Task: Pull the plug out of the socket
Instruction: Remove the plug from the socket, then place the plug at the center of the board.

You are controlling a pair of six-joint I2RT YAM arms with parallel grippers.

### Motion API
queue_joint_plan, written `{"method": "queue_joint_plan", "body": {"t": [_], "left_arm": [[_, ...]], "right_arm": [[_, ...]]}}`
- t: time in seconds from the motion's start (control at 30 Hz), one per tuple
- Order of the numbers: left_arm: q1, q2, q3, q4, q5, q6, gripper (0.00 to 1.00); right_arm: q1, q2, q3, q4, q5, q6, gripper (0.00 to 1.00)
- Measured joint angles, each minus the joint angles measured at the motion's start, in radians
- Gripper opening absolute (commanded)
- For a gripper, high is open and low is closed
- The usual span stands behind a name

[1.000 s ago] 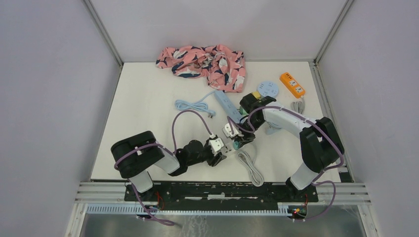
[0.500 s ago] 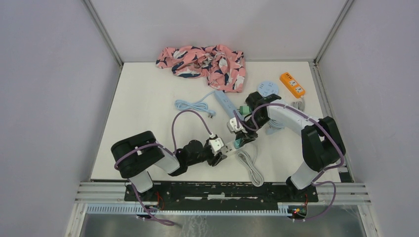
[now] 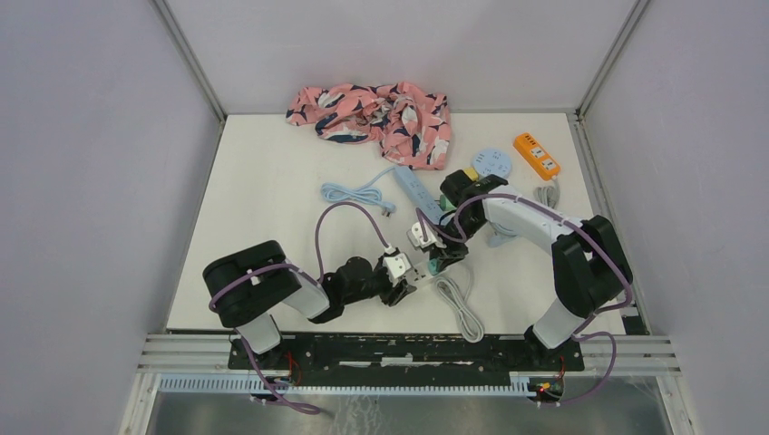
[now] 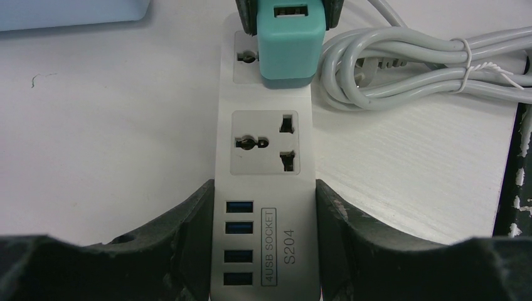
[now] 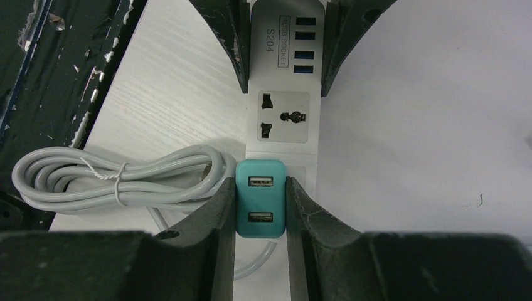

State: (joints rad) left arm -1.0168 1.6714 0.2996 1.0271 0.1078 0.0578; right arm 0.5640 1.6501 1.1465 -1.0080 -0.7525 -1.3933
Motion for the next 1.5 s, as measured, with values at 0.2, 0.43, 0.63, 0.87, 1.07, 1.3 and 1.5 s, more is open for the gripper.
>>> {"method": "queue_joint_plan", "body": {"t": [0.2, 0.43, 0.63, 0.87, 1.07, 1.3, 1.5], "left_arm": [[0.0, -0.001, 0.003, 0.01, -0.002, -0.002, 0.03], [0.0, 0.003, 0.005, -0.008, -0.004, -0.008, 0.03], [0.0, 0.003, 0.005, -0.008, -0.005, -0.01, 0.1], [0.0, -0.028, 0.005, -0.056, -0.027, -0.035, 0.69], [0.001, -0.102, 0.011, -0.152, -0.061, -0.078, 0.86], [0.001, -0.282, 0.016, -0.264, -0.108, -0.122, 0.9], [0.001, -0.471, 0.016, -0.341, -0.136, -0.16, 0.95]], "right_arm": [[-0.068, 0.0, 0.021, -0.055, -0.066, -0.027, 0.0], [-0.095, -0.024, 0.029, -0.105, -0.195, -0.048, 0.0], [-0.059, -0.024, 0.038, -0.129, -0.253, -0.044, 0.0], [-0.151, -0.029, 0.099, -0.164, -0.29, -0.023, 0.0], [-0.288, -0.091, 0.099, -0.086, -0.301, 0.146, 0.01], [-0.419, -0.191, 0.035, 0.253, -0.202, 0.642, 0.13], [-0.502, -0.178, -0.054, 0.594, 0.018, 1.122, 0.14]]}}
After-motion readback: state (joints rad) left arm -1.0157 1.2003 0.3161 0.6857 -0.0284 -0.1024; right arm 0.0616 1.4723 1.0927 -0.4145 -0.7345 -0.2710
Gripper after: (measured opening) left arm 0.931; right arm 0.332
